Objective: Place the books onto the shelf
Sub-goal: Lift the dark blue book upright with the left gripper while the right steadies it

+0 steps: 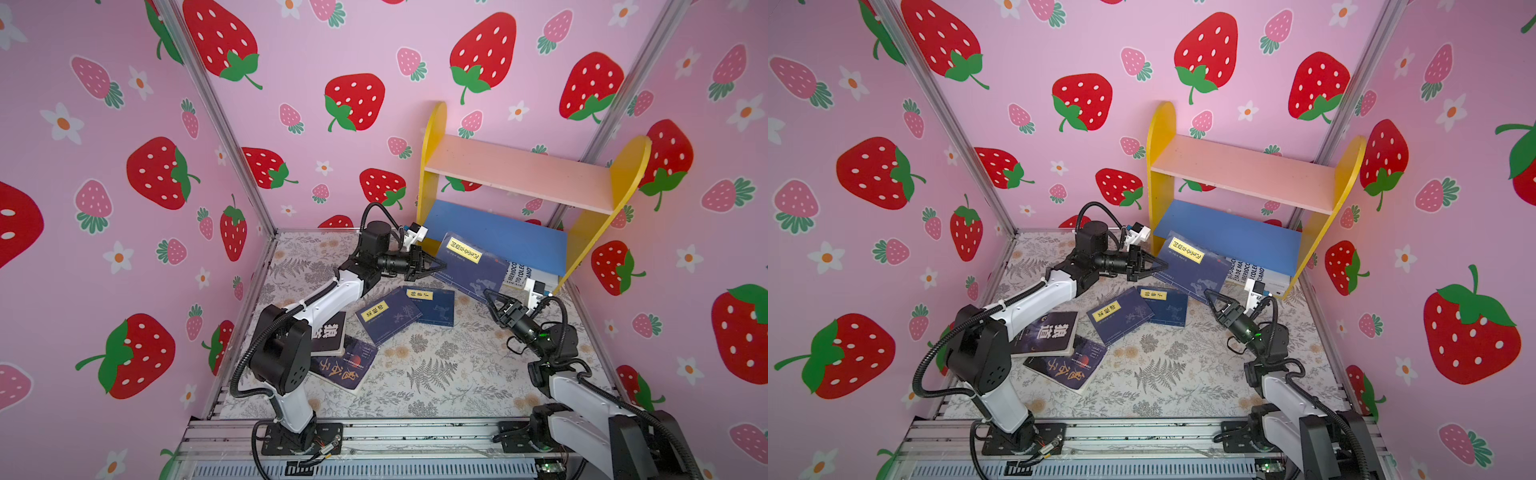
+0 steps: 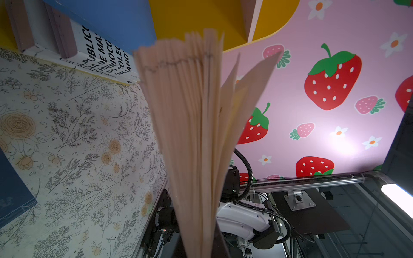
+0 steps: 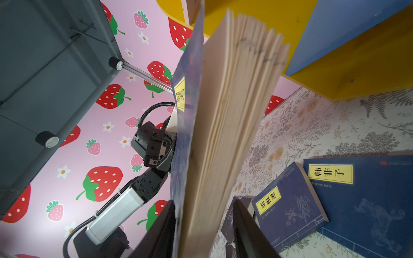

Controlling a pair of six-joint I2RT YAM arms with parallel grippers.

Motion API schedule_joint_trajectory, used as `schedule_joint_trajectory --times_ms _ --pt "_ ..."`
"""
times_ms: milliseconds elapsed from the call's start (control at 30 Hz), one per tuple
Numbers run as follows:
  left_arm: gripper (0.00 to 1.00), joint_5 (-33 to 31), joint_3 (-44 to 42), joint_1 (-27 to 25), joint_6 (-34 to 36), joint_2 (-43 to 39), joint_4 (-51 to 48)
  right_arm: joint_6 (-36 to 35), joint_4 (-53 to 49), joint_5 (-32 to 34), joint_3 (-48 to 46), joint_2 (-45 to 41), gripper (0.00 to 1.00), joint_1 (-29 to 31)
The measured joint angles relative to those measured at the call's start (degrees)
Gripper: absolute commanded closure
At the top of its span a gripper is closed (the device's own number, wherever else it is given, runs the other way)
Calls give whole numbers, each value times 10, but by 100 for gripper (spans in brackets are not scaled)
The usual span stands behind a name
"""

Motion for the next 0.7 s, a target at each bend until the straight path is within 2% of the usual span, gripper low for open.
schedule_joint_trajectory --times_ms 200,267,400,433,500,600,700 --pt "100 -1 0 -2 -1 0 2 11 -3 10 0 -7 69 0" --pt "96 -1 0 -2 -2 0 2 15 -7 13 0 -12 71 0" --pt "78 -3 0 -3 -9 4 10 19 -17 18 0 -19 73 -2" --pt "70 -3 2 -3 -12 7 14 20 -22 19 0 -20 73 -3" --pt "64 -6 7 -4 -20 14 24 22 -28 19 -1 -21 75 -6" --pt "68 -15 22 -5 -29 32 38 21 -45 20 -1 -27 77 -14" --pt "81 -23 38 -10 -37 53 44 19 -68 21 -1 -39 78 -26"
